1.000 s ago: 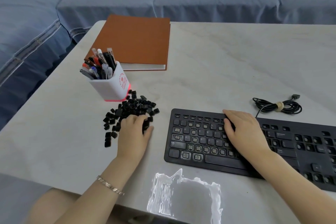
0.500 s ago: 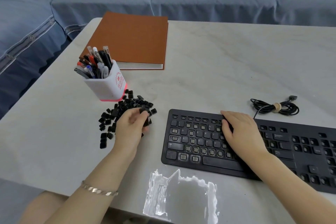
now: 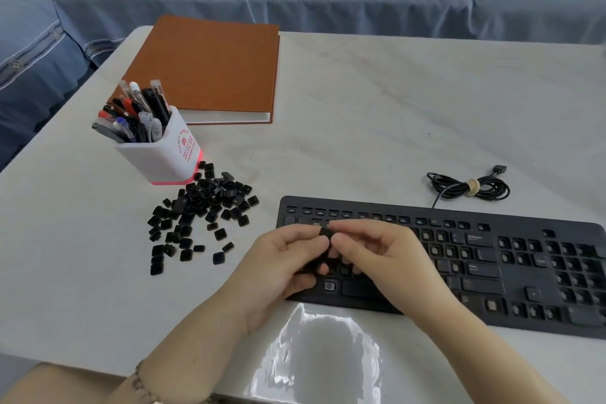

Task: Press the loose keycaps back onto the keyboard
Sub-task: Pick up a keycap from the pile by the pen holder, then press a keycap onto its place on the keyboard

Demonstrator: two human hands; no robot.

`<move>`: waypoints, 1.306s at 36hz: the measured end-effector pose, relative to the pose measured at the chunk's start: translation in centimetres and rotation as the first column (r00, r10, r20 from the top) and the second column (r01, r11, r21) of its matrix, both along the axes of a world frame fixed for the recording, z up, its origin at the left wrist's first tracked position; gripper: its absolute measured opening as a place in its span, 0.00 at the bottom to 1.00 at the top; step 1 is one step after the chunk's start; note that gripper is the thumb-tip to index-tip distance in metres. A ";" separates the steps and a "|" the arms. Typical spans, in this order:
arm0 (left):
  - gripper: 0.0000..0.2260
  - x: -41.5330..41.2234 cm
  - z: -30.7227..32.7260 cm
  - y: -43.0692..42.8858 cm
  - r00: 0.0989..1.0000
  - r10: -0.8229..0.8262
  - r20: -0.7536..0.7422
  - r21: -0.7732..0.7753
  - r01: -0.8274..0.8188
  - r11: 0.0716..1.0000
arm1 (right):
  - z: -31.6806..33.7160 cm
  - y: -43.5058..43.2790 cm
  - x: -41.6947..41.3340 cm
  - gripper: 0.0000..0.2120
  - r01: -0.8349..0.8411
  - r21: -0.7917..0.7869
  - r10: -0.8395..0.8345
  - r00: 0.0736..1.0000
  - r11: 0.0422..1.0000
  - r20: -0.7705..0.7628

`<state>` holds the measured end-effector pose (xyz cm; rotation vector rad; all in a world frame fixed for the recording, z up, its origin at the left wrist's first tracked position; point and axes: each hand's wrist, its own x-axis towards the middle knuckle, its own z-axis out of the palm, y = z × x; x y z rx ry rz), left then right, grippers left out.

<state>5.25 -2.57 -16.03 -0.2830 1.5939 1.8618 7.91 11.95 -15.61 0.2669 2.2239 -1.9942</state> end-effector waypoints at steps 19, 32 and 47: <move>0.09 0.7 -0.4 0.7 0.950 0.291 0.109 -0.002 -0.293 0.956 | 0.0 1.6 2.2 0.18 0.331 -0.665 -0.089 0.925 0.670 0.370; 0.09 1.3 -3.0 -2.3 0.938 0.337 -0.077 -0.194 -0.346 0.918 | -1.2 1.2 3.3 0.14 0.345 -0.457 -0.220 0.927 0.820 0.305; 0.07 1.5 -5.6 -4.2 0.893 -0.035 -0.448 -0.590 -0.266 0.762 | -3.3 -0.5 1.1 0.14 0.142 0.068 -0.148 0.985 0.988 0.086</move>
